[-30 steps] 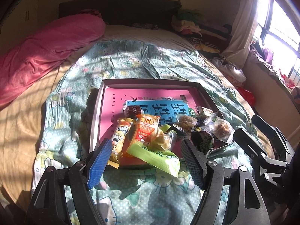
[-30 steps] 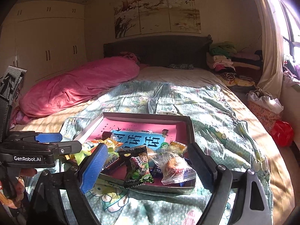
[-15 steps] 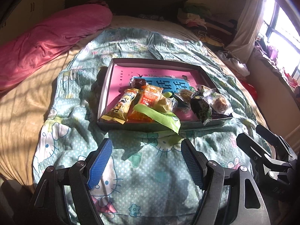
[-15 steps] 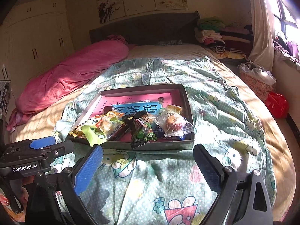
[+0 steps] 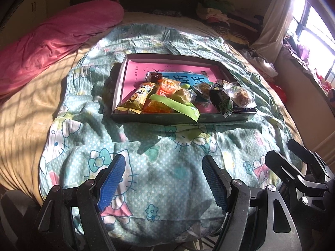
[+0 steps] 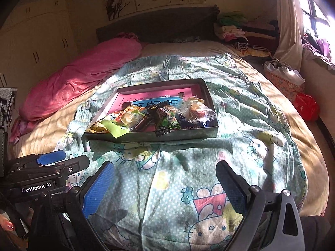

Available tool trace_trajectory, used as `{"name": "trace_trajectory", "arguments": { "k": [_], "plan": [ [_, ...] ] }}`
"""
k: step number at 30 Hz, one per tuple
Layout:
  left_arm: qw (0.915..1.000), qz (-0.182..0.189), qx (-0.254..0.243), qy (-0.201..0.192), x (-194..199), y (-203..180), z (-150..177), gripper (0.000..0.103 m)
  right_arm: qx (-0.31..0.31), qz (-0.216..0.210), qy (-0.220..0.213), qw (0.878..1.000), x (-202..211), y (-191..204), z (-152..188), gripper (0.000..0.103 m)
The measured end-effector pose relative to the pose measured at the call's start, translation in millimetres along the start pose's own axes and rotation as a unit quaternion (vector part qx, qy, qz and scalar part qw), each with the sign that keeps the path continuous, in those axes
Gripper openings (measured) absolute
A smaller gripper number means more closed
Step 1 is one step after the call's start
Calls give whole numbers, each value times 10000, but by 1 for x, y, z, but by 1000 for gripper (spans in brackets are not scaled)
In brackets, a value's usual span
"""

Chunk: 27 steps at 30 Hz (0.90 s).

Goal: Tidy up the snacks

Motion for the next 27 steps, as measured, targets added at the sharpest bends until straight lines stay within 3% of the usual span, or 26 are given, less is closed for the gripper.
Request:
{"name": "trace_trajectory", "arguments": {
  "k": [6,27],
  "plan": [
    [10000,-34,-25,-26,1,1,-1,77,72,120,-165,9998,3,-3,-7,98],
    [9996,-283,-93,23,0,8,0,77,57,139,-149,9998,1,-6,-7,99]
  ]
}}
Point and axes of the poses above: each gripper's, at about its wrist camera, not at the fingertips, and x roughly against the way its jaws point, y to its left, z to its underside, the point moved 10 cm from there along -x, roughly the way its jaws point, and after that the axes turned 11 degrees about -x, right-handed, at the moved point
